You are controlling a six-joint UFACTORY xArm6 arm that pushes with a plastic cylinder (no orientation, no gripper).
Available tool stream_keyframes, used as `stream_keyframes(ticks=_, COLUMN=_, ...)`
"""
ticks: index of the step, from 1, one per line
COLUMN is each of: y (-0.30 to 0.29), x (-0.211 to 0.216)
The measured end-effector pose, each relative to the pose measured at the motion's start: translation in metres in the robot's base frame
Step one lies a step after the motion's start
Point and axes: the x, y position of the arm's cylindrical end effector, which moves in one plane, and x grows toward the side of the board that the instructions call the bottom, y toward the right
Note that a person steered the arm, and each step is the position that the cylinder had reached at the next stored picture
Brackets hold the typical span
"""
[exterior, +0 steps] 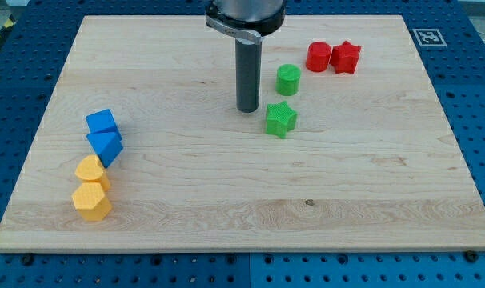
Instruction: Place green star in between the green circle and blue cube
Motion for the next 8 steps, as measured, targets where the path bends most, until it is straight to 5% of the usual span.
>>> stream_keyframes(ticks=2, y=0.053, x=-0.007)
stream_keyframes(ticks=4, y=0.181, x=-0.006)
stream_keyframes(ticks=5, y=0.170, x=0.037)
stream_keyframes(ticks=8, y=-0.014, x=0.018)
